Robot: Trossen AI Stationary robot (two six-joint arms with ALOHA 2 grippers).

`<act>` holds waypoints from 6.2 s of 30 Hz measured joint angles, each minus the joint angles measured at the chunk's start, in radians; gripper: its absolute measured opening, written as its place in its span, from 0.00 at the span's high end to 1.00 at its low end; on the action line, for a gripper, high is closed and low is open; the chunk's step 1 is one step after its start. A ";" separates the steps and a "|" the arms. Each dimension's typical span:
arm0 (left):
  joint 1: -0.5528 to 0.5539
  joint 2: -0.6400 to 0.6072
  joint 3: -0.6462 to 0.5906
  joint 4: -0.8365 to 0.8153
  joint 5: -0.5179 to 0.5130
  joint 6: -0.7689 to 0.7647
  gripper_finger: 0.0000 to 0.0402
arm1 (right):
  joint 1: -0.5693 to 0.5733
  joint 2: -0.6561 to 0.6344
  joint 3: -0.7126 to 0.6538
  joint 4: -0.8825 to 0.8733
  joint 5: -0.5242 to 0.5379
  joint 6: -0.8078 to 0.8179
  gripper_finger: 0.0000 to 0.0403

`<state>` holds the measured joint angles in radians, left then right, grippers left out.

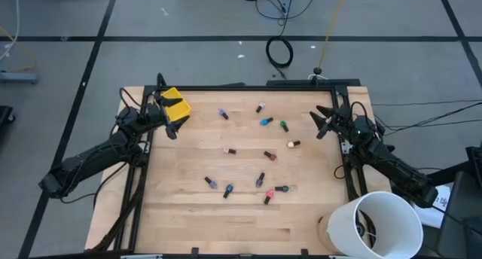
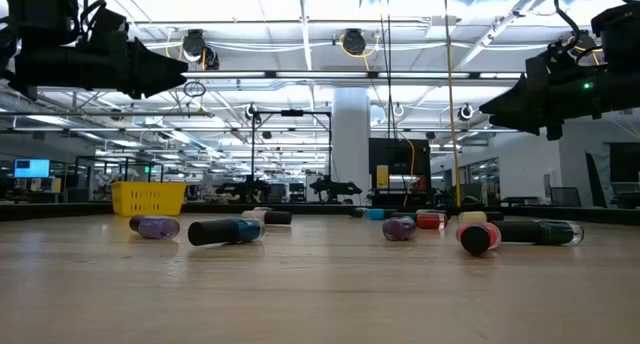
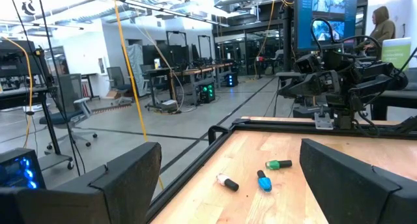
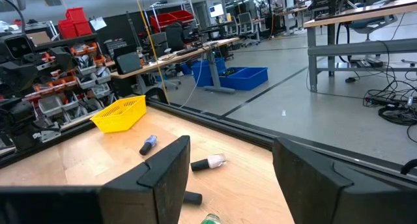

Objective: Pick & Place Nail Polish

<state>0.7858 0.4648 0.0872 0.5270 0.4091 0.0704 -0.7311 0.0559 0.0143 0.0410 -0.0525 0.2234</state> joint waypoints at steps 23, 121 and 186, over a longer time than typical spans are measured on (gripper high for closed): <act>0.000 0.000 0.000 0.000 0.000 0.000 0.11 | 0.000 0.000 0.000 0.000 0.000 0.000 0.48; 0.000 0.000 0.000 0.000 0.000 0.000 0.11 | 0.000 0.014 0.000 0.122 0.030 0.254 0.48; 0.000 0.000 0.000 0.000 0.000 0.000 0.11 | 0.475 1.170 0.201 0.386 0.235 -0.529 0.51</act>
<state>0.7858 0.4644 0.0872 0.5270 0.4091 0.0704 -0.2563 1.2256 0.2157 0.4269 0.1827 -0.3059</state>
